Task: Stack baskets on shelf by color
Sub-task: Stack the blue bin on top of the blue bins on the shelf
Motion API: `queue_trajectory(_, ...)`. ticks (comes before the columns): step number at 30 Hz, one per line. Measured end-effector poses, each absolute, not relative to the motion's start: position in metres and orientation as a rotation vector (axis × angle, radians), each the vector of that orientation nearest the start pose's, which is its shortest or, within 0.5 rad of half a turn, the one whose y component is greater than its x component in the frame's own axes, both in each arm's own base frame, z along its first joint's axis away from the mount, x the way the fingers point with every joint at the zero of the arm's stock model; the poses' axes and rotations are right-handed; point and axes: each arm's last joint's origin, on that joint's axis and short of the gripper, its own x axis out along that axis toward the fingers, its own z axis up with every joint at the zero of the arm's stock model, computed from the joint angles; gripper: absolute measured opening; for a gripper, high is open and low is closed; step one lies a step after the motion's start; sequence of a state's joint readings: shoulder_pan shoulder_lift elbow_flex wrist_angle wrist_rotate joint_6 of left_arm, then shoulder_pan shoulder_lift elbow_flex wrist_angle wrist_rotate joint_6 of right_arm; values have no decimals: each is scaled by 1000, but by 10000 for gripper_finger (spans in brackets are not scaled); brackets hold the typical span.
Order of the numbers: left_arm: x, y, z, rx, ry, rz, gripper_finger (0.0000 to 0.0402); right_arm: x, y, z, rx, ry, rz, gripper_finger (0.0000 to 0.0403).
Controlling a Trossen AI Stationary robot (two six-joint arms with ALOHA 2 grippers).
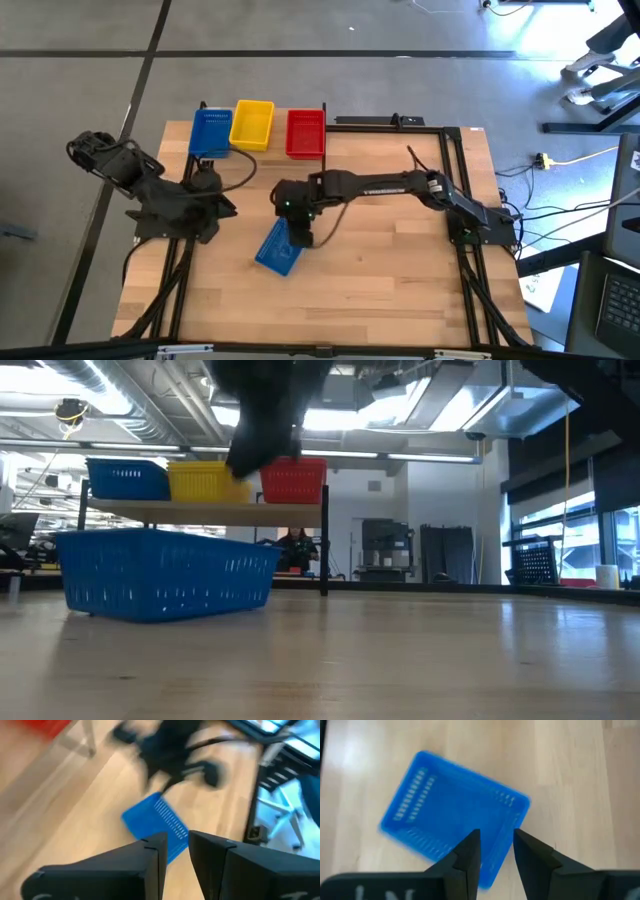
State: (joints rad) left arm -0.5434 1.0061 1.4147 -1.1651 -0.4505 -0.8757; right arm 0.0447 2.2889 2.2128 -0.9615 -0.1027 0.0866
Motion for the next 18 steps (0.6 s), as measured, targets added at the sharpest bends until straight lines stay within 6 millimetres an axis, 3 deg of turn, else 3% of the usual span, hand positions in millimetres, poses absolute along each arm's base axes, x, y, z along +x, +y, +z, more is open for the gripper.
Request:
queue_trajectory(7, 141, -71, 379, -788, 756, 437, 69, 468, 57, 319, -51, 972, 99, 110)
queue_trajectory(18, 167, -80, 305, -912, 854, 579, 69, 432, 59, 376, -122, 857, 157, 110)
